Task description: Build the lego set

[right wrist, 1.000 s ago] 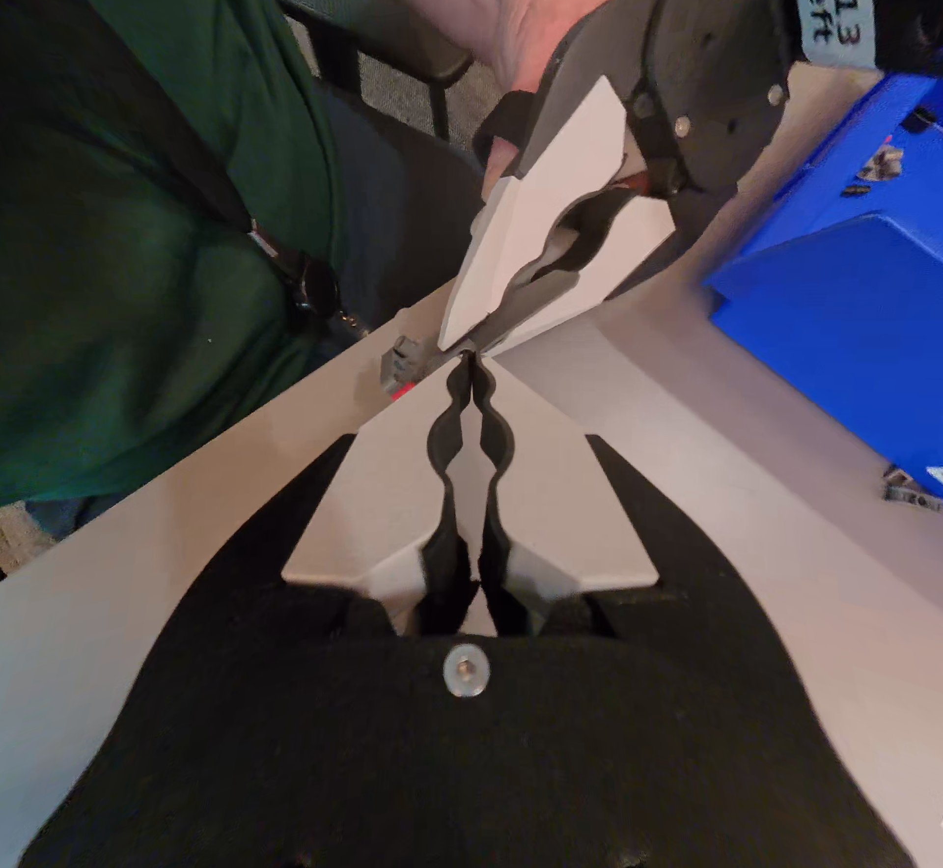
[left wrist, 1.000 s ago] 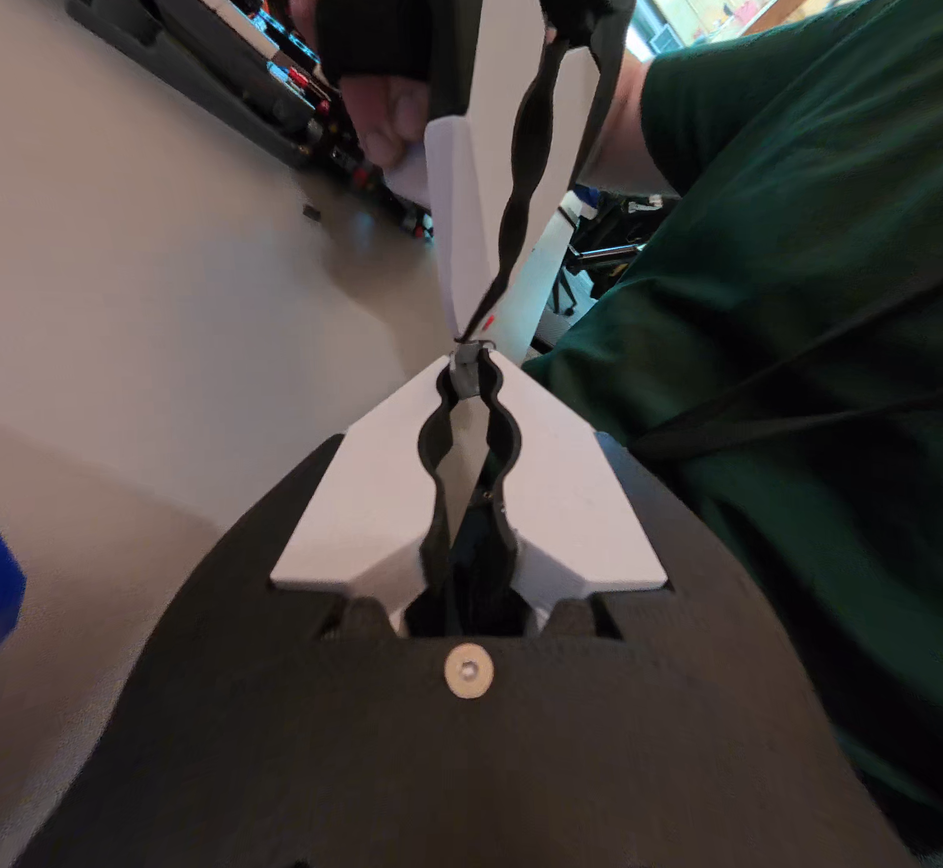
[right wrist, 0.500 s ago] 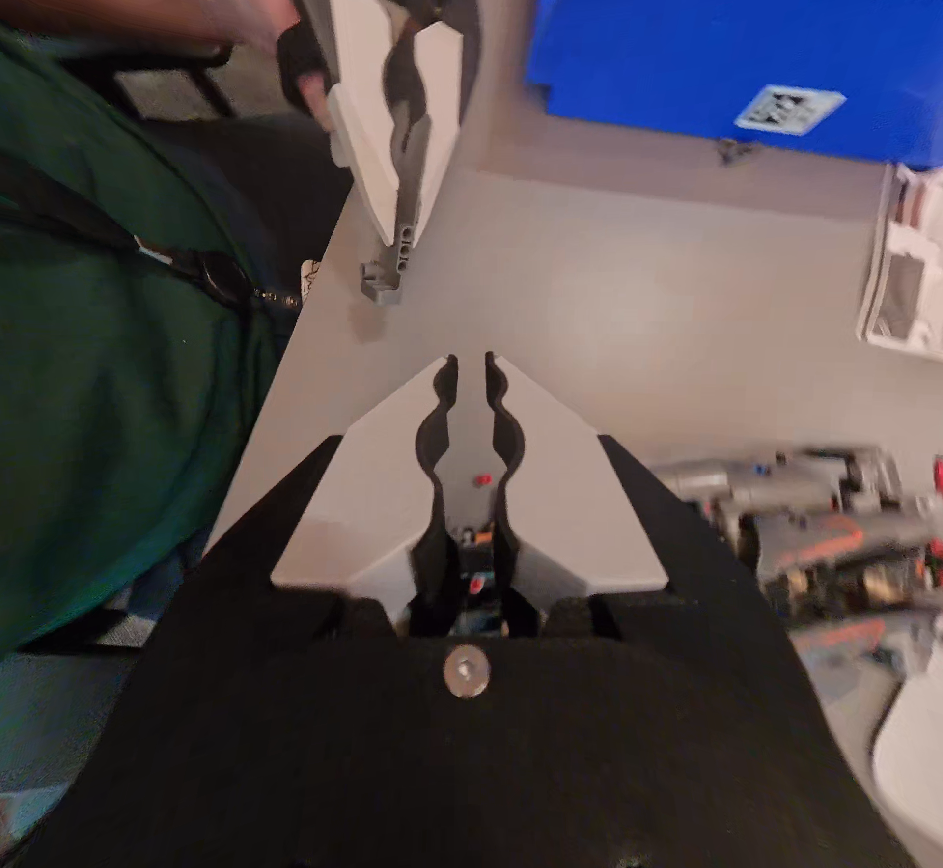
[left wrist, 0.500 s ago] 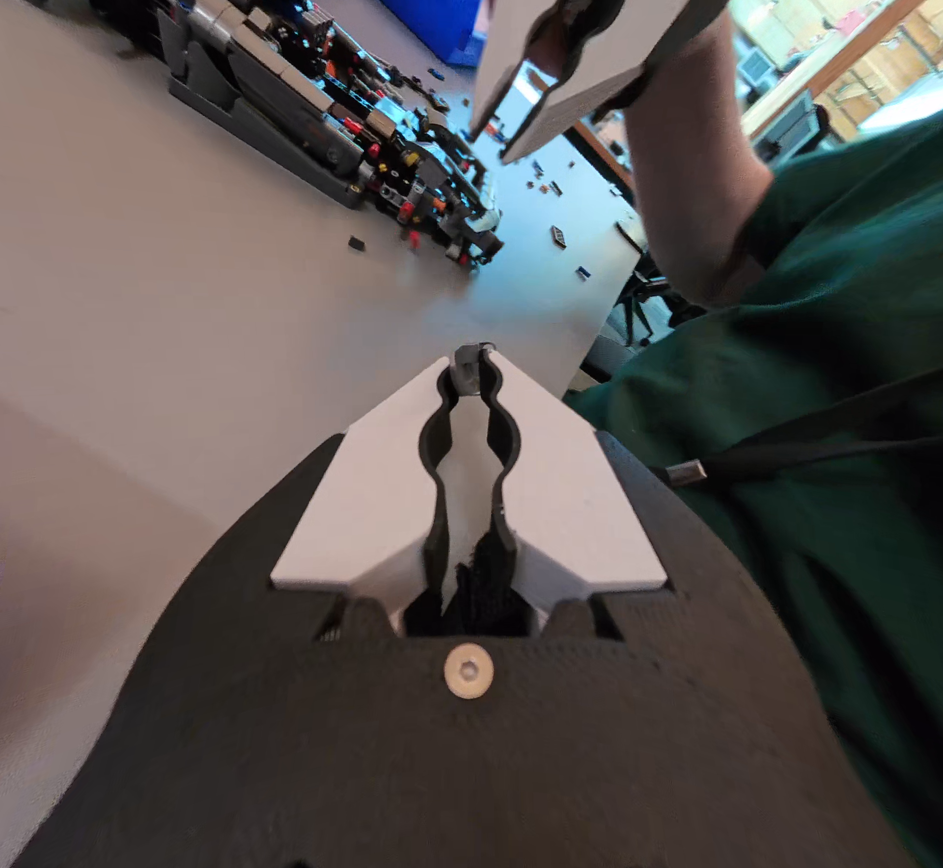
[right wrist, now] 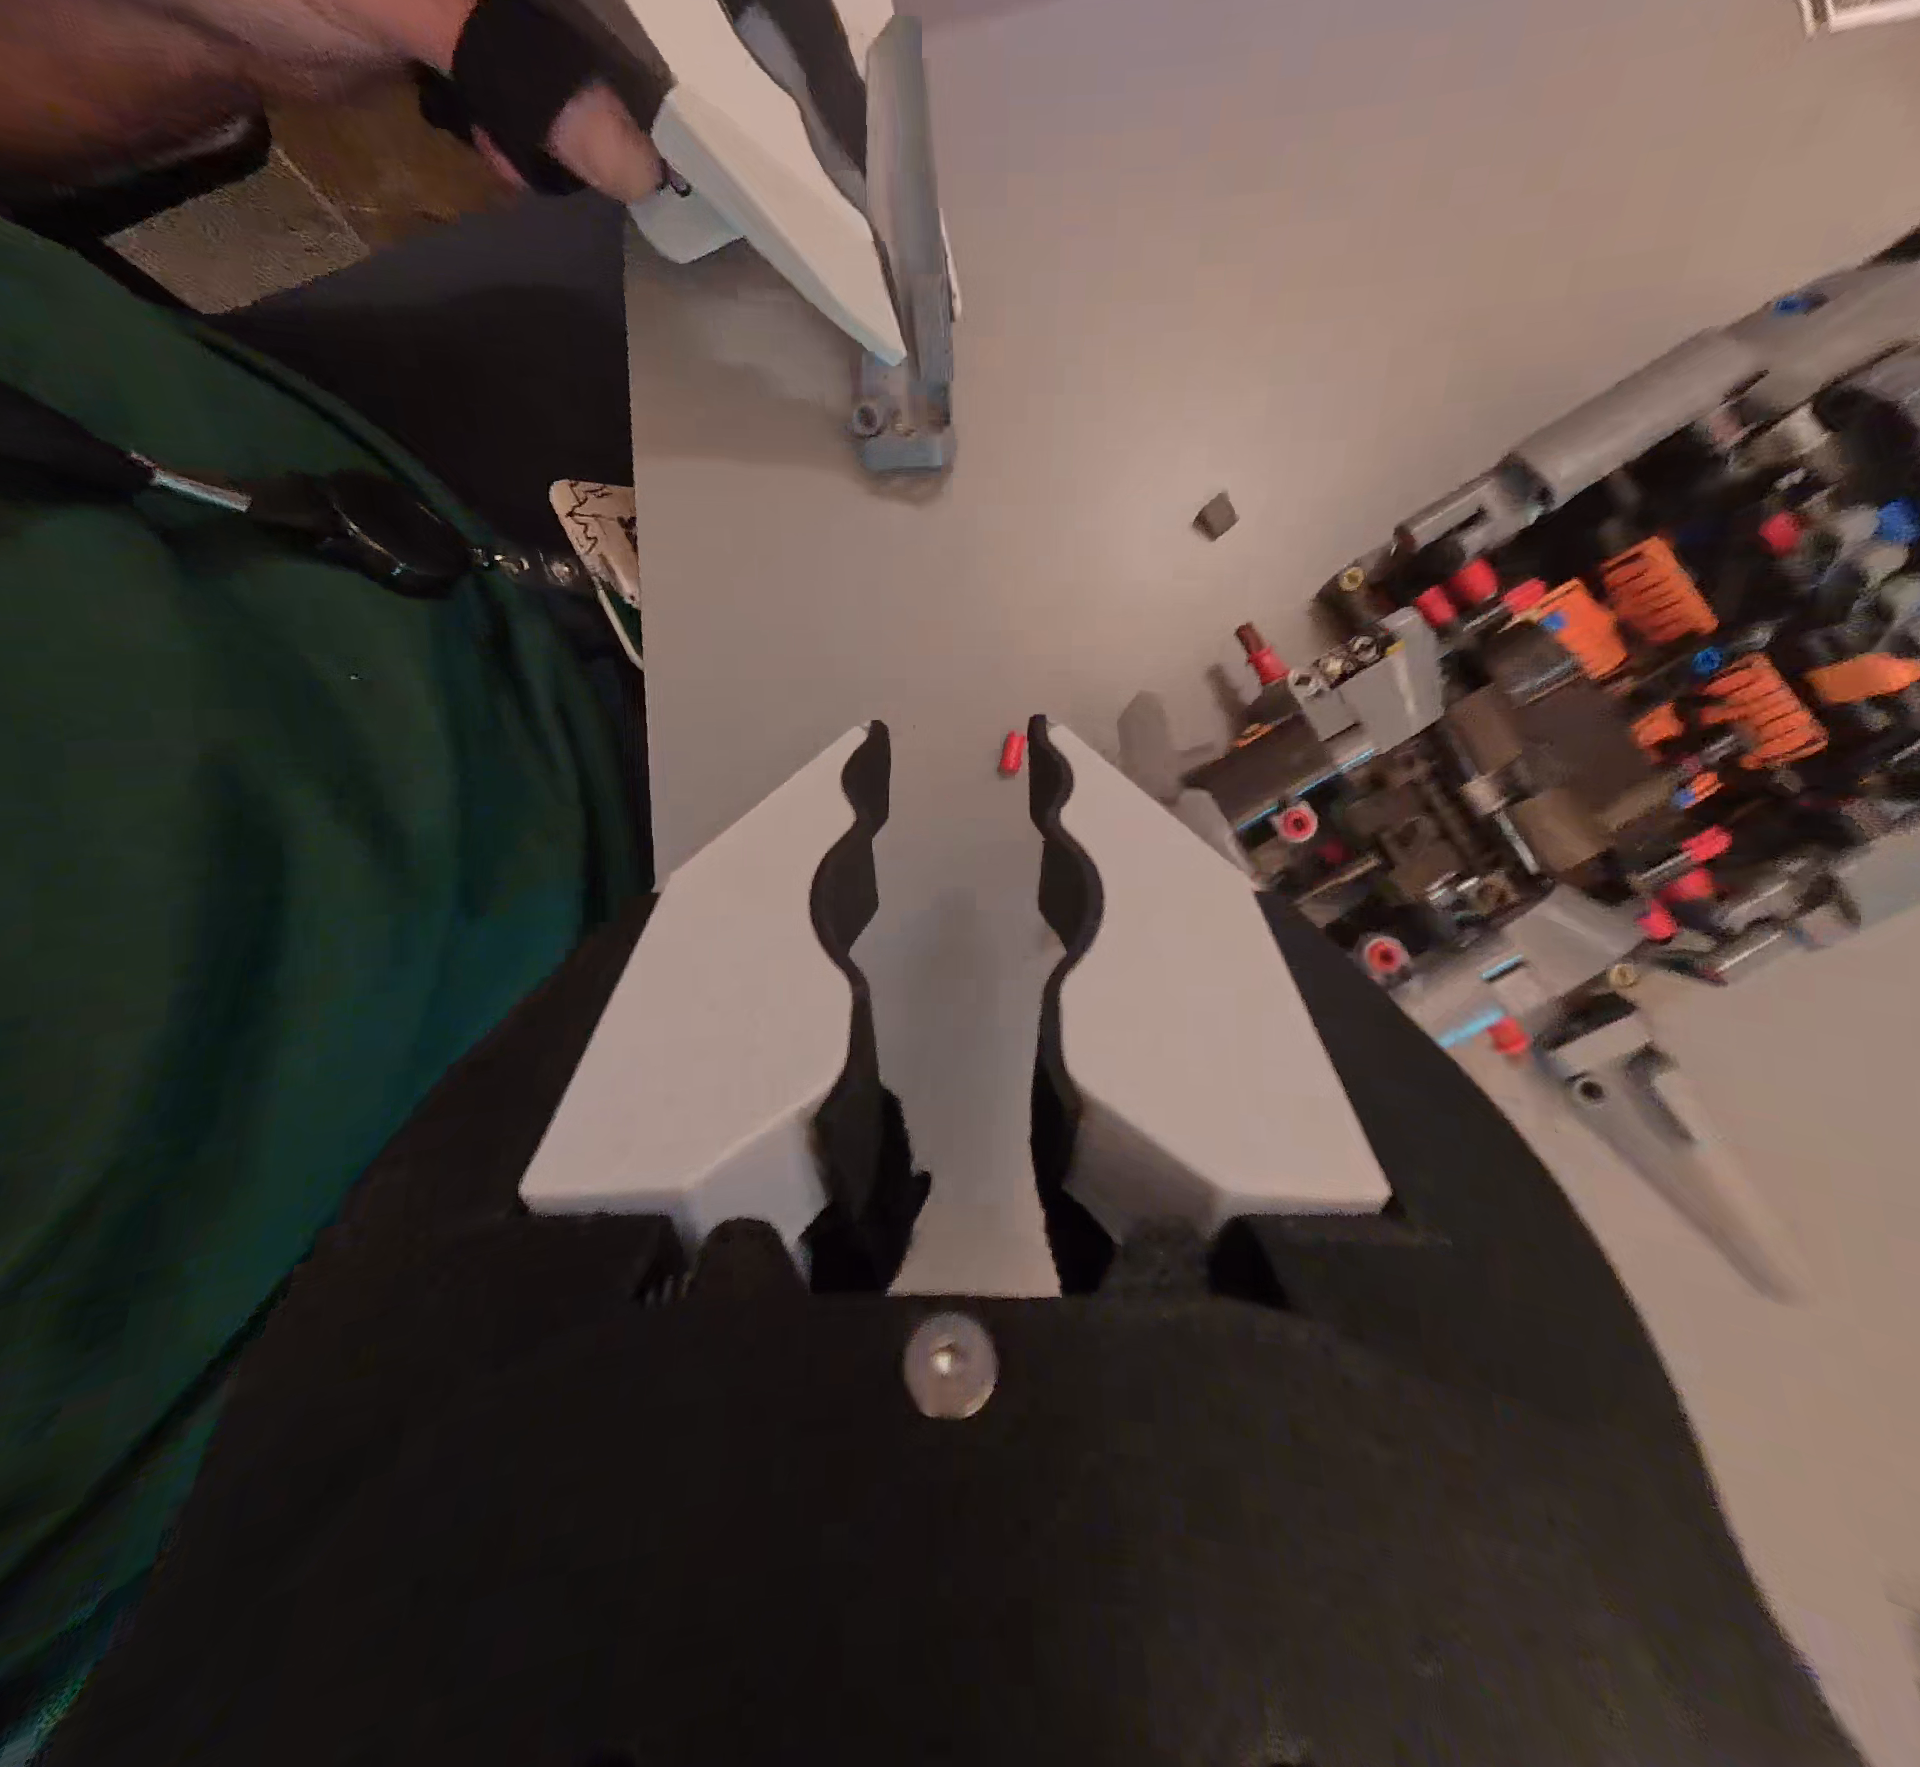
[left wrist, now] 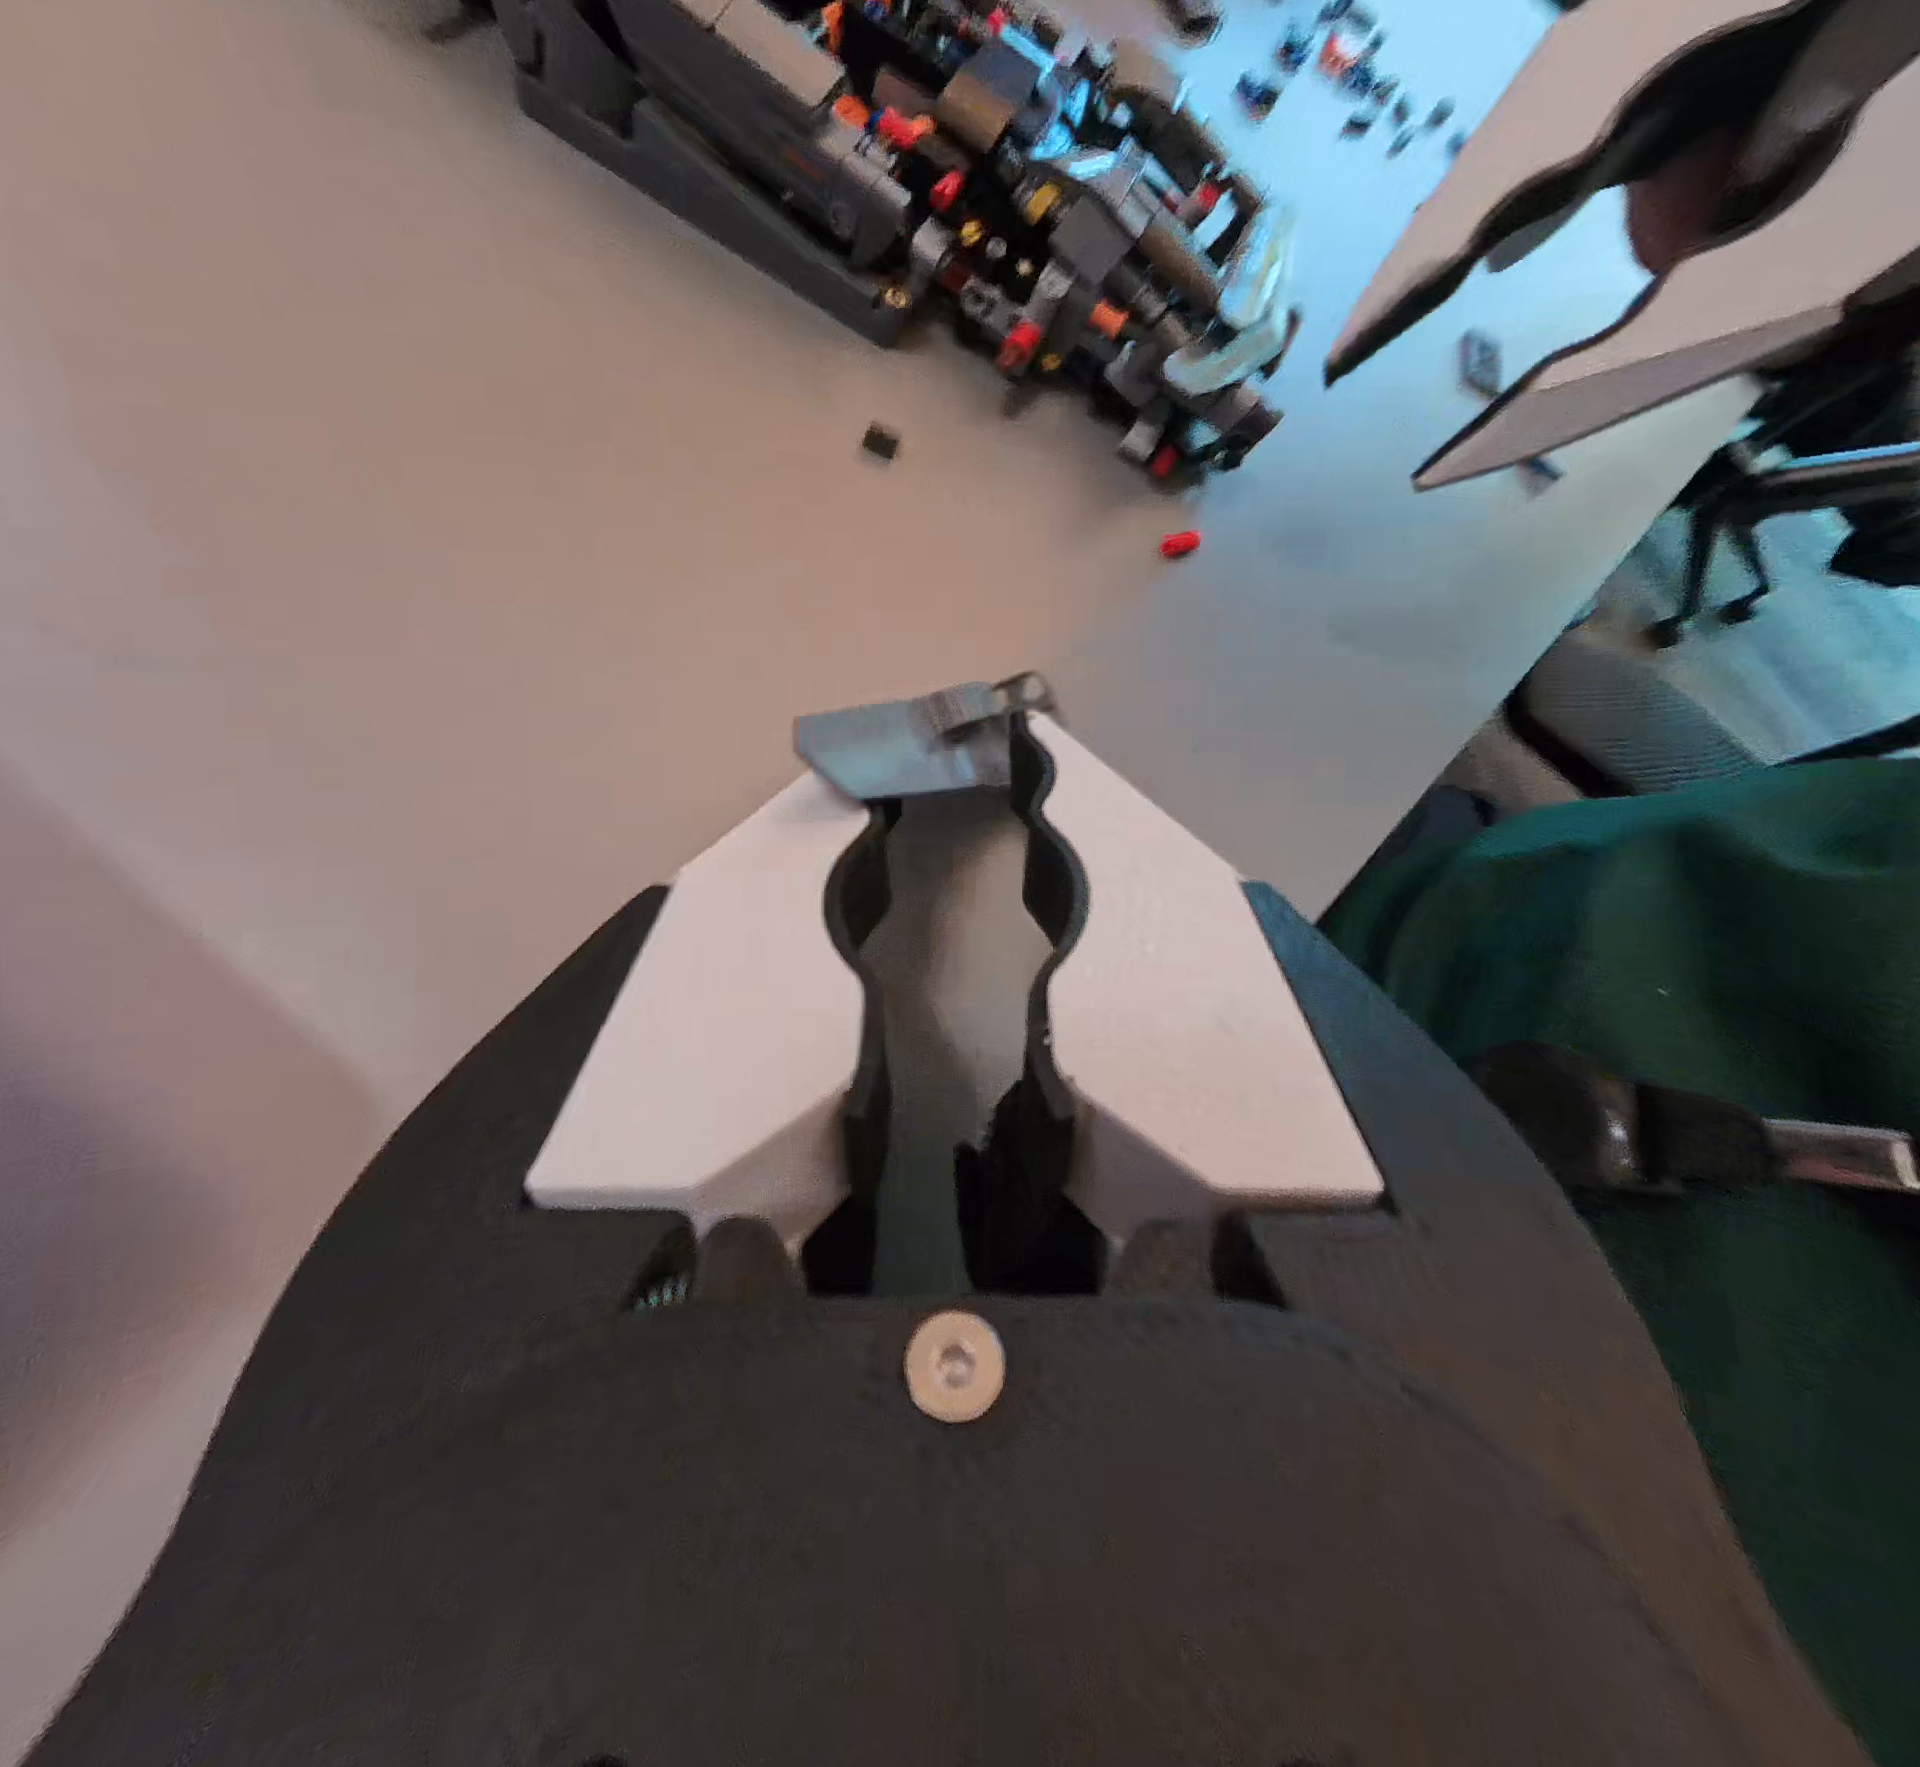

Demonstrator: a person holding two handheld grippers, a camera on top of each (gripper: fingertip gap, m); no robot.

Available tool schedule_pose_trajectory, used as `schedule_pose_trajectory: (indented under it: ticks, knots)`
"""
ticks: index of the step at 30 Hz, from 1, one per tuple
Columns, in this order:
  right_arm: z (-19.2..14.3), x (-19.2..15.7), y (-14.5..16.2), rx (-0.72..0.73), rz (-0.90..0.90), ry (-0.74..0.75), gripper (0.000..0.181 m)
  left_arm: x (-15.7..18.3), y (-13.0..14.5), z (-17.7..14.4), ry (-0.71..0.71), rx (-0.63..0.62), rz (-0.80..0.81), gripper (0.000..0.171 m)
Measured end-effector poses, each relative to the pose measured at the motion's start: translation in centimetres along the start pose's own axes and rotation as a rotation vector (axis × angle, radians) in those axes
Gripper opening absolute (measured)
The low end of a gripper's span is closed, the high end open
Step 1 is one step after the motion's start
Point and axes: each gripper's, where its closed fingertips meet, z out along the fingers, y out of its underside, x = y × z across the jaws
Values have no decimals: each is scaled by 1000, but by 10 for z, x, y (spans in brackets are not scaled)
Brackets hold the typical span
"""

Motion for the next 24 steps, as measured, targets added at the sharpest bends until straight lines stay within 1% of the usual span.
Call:
schedule_pose_trajectory:
  ticks: [2,4,5,6,8,10,13,16,18,19,22,24]
  knots:
    - [6,-3,8,1,26,29,25,-1,0,2,-17,-4,13,23]
    - [14,-1,18,-19,28,77,25,-4,0,1,-40,-5,9,34]
    - [18,0,21,-20,30,91,24,-6,1,0,-51,-6,8,36]
    - [22,-3,23,-19,42,77,24,-10,1,-1,-75,-12,13,38]
    - [28,-4,24,-12,63,89,23,-12,1,-2,-95,-12,34,34]
    - [33,-1,26,-7,91,108,22,-12,1,-3,-92,-23,24,33]
    - [42,-2,26,4,138,104,21,-25,2,-7,-161,-44,45,39]
    - [50,-8,25,-1,156,99,20,-32,-1,-12,-202,-31,52,43]
    - [51,-5,23,6,160,130,12,-31,0,-13,-194,-14,29,46]
    - [51,-3,23,8,163,150,4,-30,1,-13,-190,-10,23,47]
    - [50,-2,24,30,171,139,3,-36,0,-20,-251,20,48,49]
    - [49,-2,24,46,172,128,3,-38,-5,-27,-285,62,72,50]
